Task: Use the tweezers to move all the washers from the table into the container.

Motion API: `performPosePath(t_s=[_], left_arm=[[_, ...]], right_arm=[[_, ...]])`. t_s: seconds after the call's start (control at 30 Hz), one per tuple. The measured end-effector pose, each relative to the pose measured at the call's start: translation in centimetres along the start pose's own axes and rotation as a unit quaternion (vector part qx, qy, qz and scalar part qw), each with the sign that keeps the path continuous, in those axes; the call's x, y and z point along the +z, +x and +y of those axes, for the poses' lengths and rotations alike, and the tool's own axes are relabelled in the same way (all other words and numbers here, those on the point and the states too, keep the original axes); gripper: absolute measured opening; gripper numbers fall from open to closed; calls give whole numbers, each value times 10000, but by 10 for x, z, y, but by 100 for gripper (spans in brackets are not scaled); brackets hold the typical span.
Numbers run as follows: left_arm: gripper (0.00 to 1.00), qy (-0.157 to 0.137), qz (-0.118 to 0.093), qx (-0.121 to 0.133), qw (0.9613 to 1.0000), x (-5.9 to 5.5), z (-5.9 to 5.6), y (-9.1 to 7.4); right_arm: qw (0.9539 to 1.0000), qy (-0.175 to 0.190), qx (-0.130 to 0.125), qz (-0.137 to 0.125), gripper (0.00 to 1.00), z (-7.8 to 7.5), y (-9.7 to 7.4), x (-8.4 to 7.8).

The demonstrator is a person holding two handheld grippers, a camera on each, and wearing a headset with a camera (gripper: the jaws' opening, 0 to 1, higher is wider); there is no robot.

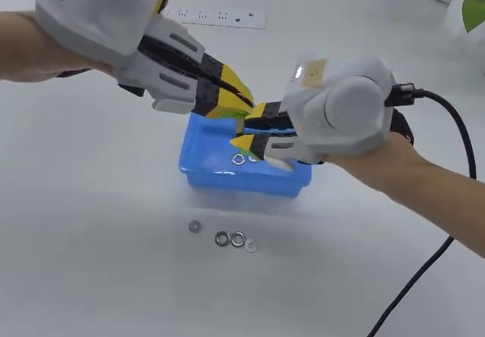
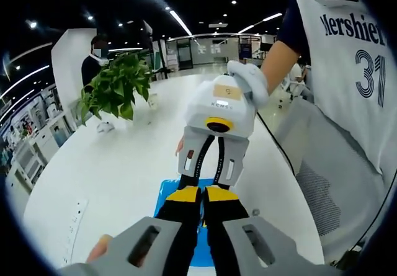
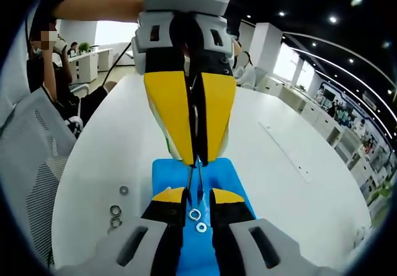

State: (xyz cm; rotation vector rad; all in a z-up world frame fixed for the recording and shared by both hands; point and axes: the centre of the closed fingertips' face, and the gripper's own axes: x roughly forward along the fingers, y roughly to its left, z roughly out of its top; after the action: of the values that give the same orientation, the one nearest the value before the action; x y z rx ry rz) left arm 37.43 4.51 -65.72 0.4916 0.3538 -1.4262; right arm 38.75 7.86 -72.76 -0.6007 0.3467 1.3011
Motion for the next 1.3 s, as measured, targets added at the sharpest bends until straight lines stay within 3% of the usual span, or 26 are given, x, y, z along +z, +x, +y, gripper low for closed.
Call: performPosePath(t_s=[0.3, 0.53, 0.87, 1.3], left_arm=[[5, 360, -72, -75, 9993, 29, -31, -11], [5, 432, -123, -93, 9989, 38, -53, -12], [5, 344, -259, -129, 9990, 43, -86, -8], [5, 101, -321, -223, 9992, 29, -122, 9]], right_arm=[[9995, -90, 42, -284, 13, 21, -26, 21], [9993, -122, 104, -335, 12, 41, -39, 25], [9993, -185, 183, -269, 12, 73, -52, 20], [9992, -26, 391, -31, 12, 111, -52, -5]])
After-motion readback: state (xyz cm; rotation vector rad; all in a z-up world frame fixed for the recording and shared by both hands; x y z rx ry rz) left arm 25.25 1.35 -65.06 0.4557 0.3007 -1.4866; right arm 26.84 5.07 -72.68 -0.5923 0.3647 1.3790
